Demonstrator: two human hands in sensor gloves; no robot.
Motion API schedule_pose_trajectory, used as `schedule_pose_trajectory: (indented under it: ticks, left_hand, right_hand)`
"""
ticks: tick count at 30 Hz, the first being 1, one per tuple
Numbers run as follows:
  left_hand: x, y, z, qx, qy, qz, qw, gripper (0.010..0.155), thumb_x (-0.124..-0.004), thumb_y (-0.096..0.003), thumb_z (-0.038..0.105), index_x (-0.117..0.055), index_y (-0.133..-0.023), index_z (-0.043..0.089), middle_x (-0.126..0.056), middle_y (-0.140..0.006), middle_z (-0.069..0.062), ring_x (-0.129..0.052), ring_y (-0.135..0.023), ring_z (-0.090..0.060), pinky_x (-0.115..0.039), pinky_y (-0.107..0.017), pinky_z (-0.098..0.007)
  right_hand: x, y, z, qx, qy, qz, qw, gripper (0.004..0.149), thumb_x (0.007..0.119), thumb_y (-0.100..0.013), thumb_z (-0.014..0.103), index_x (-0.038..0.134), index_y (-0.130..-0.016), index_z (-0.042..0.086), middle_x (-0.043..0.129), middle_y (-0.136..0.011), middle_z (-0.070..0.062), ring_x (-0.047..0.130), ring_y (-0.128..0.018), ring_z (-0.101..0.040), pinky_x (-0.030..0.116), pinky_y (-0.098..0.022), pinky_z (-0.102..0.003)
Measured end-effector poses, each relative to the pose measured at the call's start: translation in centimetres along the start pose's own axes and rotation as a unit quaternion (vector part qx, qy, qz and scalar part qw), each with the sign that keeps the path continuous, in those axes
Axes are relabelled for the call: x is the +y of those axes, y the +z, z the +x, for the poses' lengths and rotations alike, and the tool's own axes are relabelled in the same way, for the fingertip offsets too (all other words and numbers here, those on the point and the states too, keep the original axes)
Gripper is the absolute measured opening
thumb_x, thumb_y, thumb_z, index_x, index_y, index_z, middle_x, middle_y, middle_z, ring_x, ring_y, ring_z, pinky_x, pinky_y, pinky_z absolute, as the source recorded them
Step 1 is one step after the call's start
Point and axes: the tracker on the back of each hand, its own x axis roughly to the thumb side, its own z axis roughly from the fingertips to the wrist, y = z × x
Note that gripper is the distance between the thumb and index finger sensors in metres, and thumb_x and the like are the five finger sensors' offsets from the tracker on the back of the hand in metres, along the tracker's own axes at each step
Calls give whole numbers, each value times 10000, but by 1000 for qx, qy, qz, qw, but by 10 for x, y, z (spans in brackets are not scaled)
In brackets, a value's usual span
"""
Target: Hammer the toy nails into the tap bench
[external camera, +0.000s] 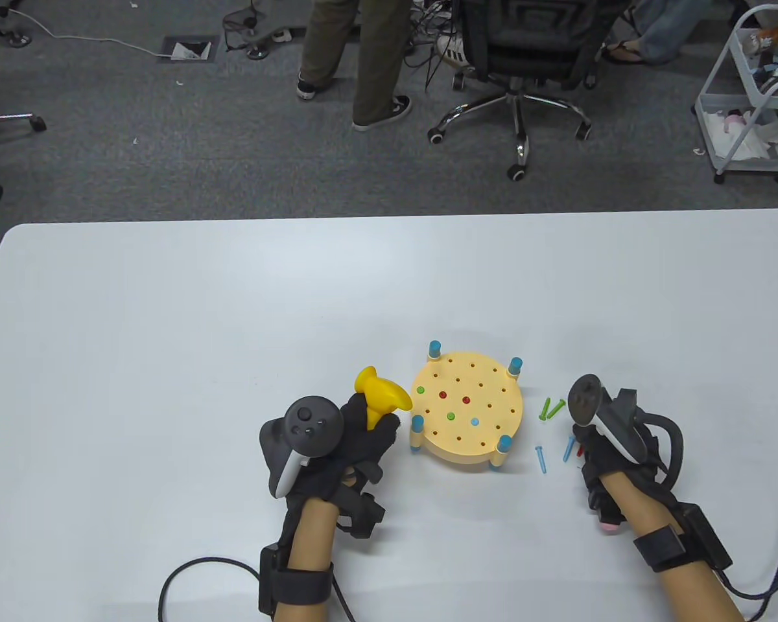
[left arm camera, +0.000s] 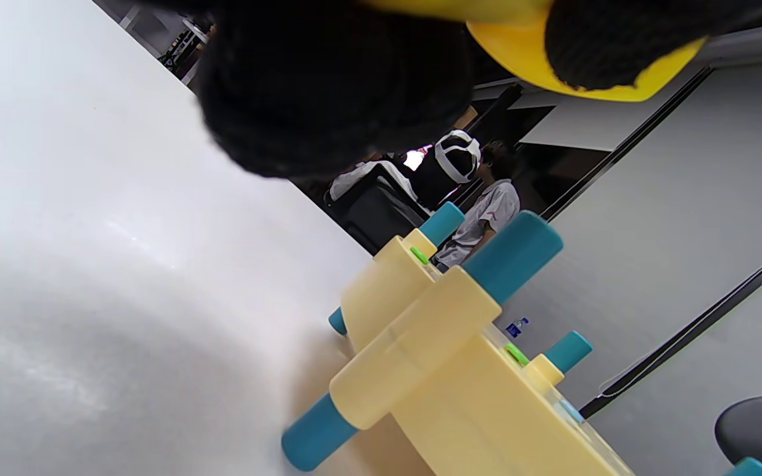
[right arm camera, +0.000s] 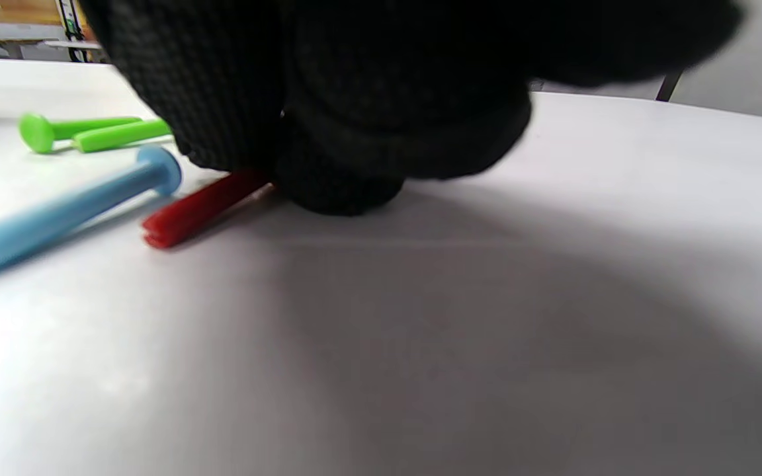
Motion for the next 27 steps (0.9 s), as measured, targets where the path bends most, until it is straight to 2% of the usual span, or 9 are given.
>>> schedule_pose_trajectory:
  ticks: [6,11,16,20,23,27]
  left_hand:
    - [-1,1,0,0,-9,-8,1000,696,-719,-415,580,-624,-948,143,-931,-594,-66,-960,-319,-237,-774,-169,-339]
    - [0,2,1,-7,-6,-8,1000,697,-717,-416,578,-619,-950,141,-929,-598,-69,-960,-327,-239,-774,-172,-339]
    - [2,4,3,-15,-2,-7,1000,698,-718,-417,575,-618,-951,138,-930,-602,-71,-963,-330,-240,-777,-173,-340]
    - [-1,3,2,-13,11,-33,999,706,-737,-421,557,-594,-959,125,-919,-630,-76,-963,-344,-242,-779,-179,-341]
    - [-1,3,2,-11,1,-44,999,724,-780,-422,505,-544,-969,95,-890,-677,-96,-961,-369,-241,-784,-189,-341]
    - [2,5,5,-10,-12,-34,999,727,-790,-418,483,-531,-965,80,-876,-694,-105,-961,-362,-230,-787,-183,-337]
  right_hand:
    - [0,2,10,33,42,10,999,551,805,-406,396,770,-882,121,956,-637,-6,973,-237,-70,868,-196,-235]
    - [1,2,11,60,25,34,997,563,809,-410,351,739,-911,105,931,-675,-24,976,-288,-74,875,-232,-249]
    - [3,2,7,56,9,19,998,566,797,-406,342,733,-902,75,925,-650,-22,960,-278,-58,879,-247,-253]
    - [6,4,1,48,-11,12,999,574,793,-406,344,726,-906,70,918,-644,-23,958,-288,-53,884,-259,-257]
    - [6,8,5,44,18,-7,999,580,790,-408,343,730,-917,71,926,-659,-20,983,-321,-63,889,-266,-259]
    - [8,12,12,37,50,-20,998,569,775,-414,323,731,-919,64,923,-672,-48,972,-304,-65,883,-261,-258]
